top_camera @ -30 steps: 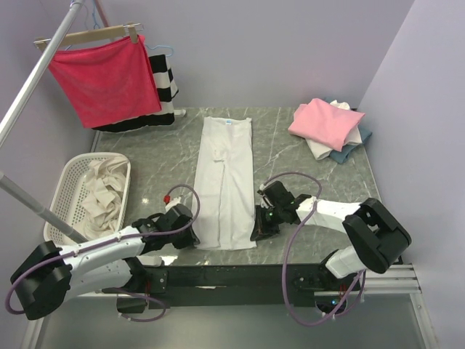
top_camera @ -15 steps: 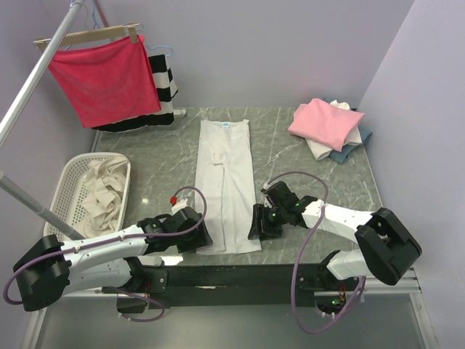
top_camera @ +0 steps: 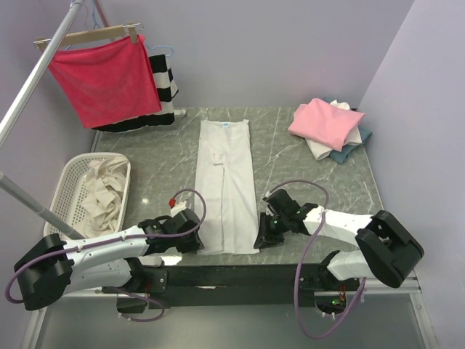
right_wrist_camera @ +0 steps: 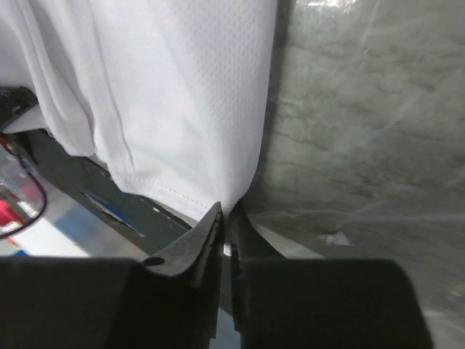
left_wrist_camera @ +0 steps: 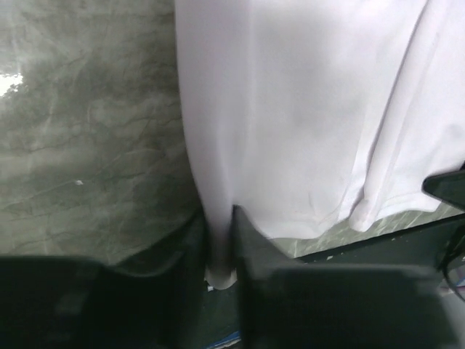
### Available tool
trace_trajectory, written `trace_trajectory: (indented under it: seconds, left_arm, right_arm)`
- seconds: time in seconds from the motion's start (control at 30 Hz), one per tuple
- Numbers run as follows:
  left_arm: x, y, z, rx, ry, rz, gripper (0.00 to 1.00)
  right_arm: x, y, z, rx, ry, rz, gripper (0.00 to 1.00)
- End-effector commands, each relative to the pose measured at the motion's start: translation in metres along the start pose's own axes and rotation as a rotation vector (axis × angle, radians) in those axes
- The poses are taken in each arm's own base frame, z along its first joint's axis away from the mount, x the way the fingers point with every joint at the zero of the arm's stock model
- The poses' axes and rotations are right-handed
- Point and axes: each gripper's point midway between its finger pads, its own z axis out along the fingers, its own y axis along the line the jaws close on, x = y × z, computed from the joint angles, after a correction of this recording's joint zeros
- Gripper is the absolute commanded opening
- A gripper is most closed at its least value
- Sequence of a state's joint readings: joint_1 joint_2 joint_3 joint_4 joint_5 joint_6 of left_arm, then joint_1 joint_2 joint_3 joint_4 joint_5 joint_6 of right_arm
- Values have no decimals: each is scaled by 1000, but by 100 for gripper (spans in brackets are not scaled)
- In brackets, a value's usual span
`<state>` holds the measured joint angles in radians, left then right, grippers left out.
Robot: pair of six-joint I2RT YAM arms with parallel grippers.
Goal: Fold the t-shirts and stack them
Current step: Grab the bottom of the folded rectangular tshirt with both arms, then fold the folded rectangular tshirt in 1/3 of the way
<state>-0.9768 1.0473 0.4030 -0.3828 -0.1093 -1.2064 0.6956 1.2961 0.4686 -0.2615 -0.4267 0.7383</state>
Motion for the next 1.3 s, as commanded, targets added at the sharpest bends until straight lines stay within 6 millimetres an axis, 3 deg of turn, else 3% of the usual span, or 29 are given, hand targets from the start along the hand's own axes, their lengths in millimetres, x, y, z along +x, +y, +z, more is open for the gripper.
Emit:
trace_trajectory:
  seconds: [0.0,0.1,0.27,0.57,0.73,0.9,1.27]
  left_arm:
    - [14,32,3,-104,43,25,10]
    - [9,27,-4,-99,27,40,1]
    - [-6,10,-17,-80,-9,59,1]
    - [-29,-12,-29,-95,-66,119,3]
    - [-49,-24,-30,-121,-132,144,5]
    - [-76,-23,-25,-165,-195,145,7]
    - [-151,-39,-9,-149,-299,131,8]
  right_arm:
    - [17,-4,12,2,71,-5,4]
    - [15,9,9,-50,69,-39,0]
    - [17,25,-5,-110,67,-68,0]
    - [1,50,-22,-142,23,-120,0]
    - [-26,66,-30,-138,-56,-179,0]
    - [-59,74,-35,-108,-104,-208,0]
    - [-127,61,-27,-64,-143,-203,0]
